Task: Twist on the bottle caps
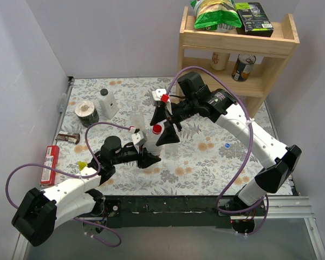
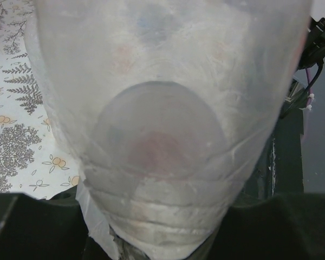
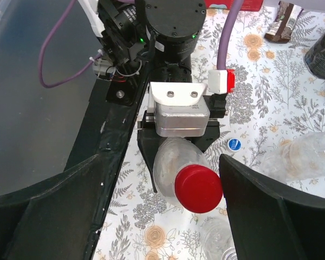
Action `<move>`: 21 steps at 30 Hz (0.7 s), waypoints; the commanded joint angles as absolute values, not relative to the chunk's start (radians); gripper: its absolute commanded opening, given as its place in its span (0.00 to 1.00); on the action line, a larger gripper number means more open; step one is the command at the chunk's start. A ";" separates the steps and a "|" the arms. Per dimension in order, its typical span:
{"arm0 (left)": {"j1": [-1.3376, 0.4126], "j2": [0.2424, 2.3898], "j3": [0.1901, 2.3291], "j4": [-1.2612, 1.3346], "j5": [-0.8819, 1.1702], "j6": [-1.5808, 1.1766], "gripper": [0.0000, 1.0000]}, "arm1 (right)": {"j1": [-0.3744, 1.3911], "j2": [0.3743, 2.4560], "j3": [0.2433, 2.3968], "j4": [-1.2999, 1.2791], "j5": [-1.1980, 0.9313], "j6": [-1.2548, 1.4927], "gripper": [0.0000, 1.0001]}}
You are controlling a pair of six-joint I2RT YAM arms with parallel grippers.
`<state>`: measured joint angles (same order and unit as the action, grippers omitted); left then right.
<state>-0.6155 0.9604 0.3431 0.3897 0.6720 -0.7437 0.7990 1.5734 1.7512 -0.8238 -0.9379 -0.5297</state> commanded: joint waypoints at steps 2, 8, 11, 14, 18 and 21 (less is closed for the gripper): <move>-0.604 0.948 0.371 0.448 0.617 -0.795 0.00 | 0.798 1.525 1.712 -0.857 -0.882 -0.514 0.92; -0.597 0.942 0.368 0.446 0.598 -0.795 0.00 | 0.798 1.499 1.678 -0.862 -0.835 -0.508 0.92; -0.589 0.940 0.364 0.448 0.588 -0.805 0.00 | 0.798 1.479 1.680 -0.883 -0.812 -0.518 0.91; -0.584 0.940 0.357 0.449 0.586 -0.815 0.00 | 0.798 1.453 1.681 -0.919 -0.790 -0.535 0.91; -0.583 0.940 0.356 0.449 0.561 -0.816 0.00 | 0.787 1.425 1.690 -0.992 -0.785 -0.569 0.90; -0.581 0.946 0.354 0.451 0.604 -0.779 0.00 | 0.750 1.417 1.692 -1.002 -0.795 -0.551 0.88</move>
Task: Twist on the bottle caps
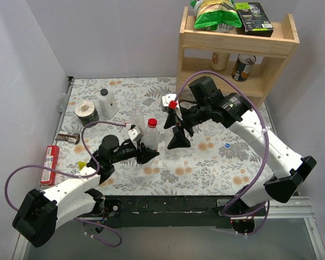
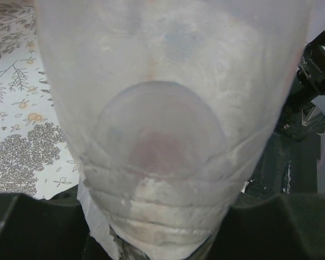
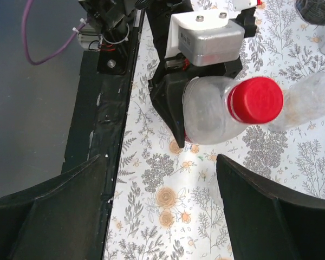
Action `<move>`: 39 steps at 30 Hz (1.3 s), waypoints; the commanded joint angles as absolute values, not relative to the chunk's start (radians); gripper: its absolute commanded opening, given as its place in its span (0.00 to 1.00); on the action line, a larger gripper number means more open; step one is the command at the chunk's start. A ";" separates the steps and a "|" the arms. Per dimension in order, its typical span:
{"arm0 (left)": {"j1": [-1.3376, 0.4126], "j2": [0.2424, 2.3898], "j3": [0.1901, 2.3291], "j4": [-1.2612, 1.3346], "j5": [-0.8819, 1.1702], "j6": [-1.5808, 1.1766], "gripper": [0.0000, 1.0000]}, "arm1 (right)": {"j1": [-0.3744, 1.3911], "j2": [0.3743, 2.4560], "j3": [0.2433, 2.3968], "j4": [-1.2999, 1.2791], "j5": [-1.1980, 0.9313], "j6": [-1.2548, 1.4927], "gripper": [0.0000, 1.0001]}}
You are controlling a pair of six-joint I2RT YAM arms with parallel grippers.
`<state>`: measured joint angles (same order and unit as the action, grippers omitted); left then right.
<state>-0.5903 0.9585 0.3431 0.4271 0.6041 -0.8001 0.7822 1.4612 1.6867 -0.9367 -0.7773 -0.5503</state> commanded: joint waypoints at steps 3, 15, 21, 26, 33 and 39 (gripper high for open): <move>-0.583 0.946 0.356 0.448 0.698 -0.710 0.00 | 0.713 1.443 1.721 -0.916 -0.781 -0.506 0.89; -0.586 0.996 0.439 0.351 0.769 -0.689 0.00 | 0.715 1.600 1.807 -0.788 -1.028 -0.434 0.92; -0.586 1.045 0.460 0.397 0.742 -0.791 0.00 | 0.732 1.563 1.723 -0.784 -1.083 -0.417 0.91; -0.580 1.083 0.474 0.406 0.741 -0.844 0.00 | 0.732 1.537 1.700 -0.772 -1.020 -0.402 0.91; -0.548 1.069 0.463 0.439 0.715 -0.945 0.00 | 0.732 1.491 1.638 -0.792 -0.853 -0.394 0.91; -0.517 1.069 0.446 0.448 0.699 -0.992 0.00 | 0.732 1.436 1.592 -0.818 -0.769 -0.408 0.91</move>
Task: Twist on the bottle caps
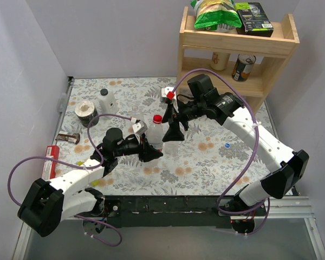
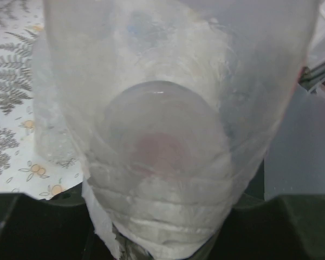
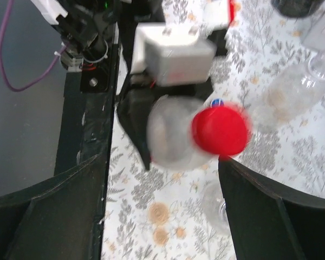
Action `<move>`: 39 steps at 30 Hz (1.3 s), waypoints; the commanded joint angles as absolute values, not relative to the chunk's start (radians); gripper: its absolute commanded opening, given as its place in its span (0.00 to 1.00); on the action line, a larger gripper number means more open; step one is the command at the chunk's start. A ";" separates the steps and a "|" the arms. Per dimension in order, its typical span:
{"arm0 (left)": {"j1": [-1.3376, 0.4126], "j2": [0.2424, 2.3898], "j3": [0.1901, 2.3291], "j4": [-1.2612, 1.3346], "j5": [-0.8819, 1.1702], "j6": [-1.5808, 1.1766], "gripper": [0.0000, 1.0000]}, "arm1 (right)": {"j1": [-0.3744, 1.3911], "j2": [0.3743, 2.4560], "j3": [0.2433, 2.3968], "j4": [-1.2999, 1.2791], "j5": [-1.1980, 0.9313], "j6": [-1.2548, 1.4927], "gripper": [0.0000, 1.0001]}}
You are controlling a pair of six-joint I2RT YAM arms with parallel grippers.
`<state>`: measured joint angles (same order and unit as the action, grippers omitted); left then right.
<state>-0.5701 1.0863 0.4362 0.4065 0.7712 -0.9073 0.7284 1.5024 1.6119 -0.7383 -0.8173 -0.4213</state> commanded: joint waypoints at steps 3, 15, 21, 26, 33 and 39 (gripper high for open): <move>-0.514 1.072 0.445 0.451 0.715 -0.985 0.00 | 0.732 1.419 1.595 -0.831 -0.726 -0.425 0.91; -0.525 1.054 0.512 0.269 0.911 -0.697 0.00 | 0.675 1.543 1.764 -0.744 -0.906 -0.383 0.91; -0.525 1.068 0.541 0.177 0.936 -0.611 0.00 | 0.675 1.568 1.802 -0.801 -0.985 -0.480 0.90; -0.525 1.075 0.563 0.109 0.927 -0.483 0.00 | 0.675 1.621 1.905 -0.978 -0.988 -0.626 0.87; -0.525 1.085 0.578 0.086 0.920 -0.442 0.00 | 0.673 1.669 1.960 -1.100 -0.985 -0.718 0.79; -0.525 1.083 0.577 0.086 0.914 -0.439 0.00 | 0.675 1.687 1.967 -1.155 -1.003 -0.746 0.71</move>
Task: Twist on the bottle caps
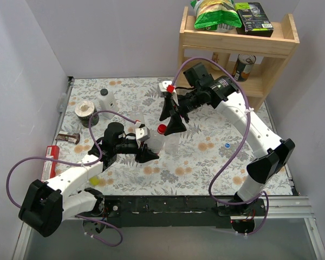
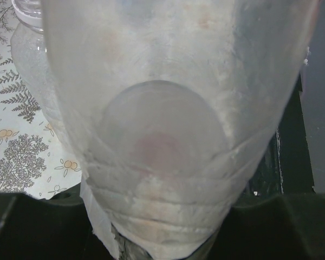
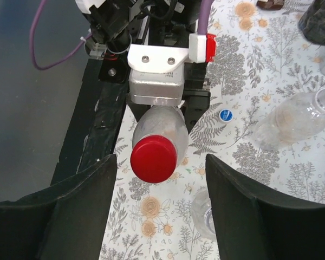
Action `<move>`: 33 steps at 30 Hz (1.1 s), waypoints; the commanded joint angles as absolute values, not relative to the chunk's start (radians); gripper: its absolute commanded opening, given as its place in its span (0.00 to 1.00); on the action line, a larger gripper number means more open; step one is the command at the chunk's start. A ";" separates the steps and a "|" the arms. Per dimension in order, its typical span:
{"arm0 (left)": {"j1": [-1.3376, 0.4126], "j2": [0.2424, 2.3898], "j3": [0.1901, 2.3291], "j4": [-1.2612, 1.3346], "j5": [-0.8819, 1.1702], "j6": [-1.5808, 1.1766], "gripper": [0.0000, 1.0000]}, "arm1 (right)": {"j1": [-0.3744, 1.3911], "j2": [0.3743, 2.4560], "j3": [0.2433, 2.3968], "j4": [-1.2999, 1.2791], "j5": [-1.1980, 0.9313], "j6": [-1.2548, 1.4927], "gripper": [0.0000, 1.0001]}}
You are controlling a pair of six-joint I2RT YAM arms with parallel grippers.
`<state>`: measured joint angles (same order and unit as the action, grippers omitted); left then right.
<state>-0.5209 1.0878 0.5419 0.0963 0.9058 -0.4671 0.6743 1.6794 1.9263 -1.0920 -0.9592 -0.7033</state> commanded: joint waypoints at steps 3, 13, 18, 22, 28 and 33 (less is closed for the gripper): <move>-0.525 1.091 0.580 0.086 0.916 -0.440 0.00 | 0.675 1.677 1.945 -1.124 -1.005 -0.723 0.66; -0.525 1.103 0.586 0.095 0.905 -0.456 0.00 | 0.678 1.617 1.812 -0.930 -0.996 -0.575 0.47; -0.537 1.089 0.584 0.153 0.769 -0.524 0.00 | 0.695 1.606 1.770 -0.853 -0.888 -0.464 0.31; -0.610 1.031 0.563 0.204 0.410 -0.512 0.00 | 0.695 1.588 1.723 -0.746 -0.864 -0.322 0.19; -0.698 1.045 0.574 0.206 -0.099 -0.402 0.00 | 0.693 1.608 1.710 -0.675 -0.835 -0.160 0.17; -0.698 1.058 0.594 0.135 -0.109 -0.350 0.00 | 0.693 1.634 1.727 -0.695 -0.766 -0.097 0.25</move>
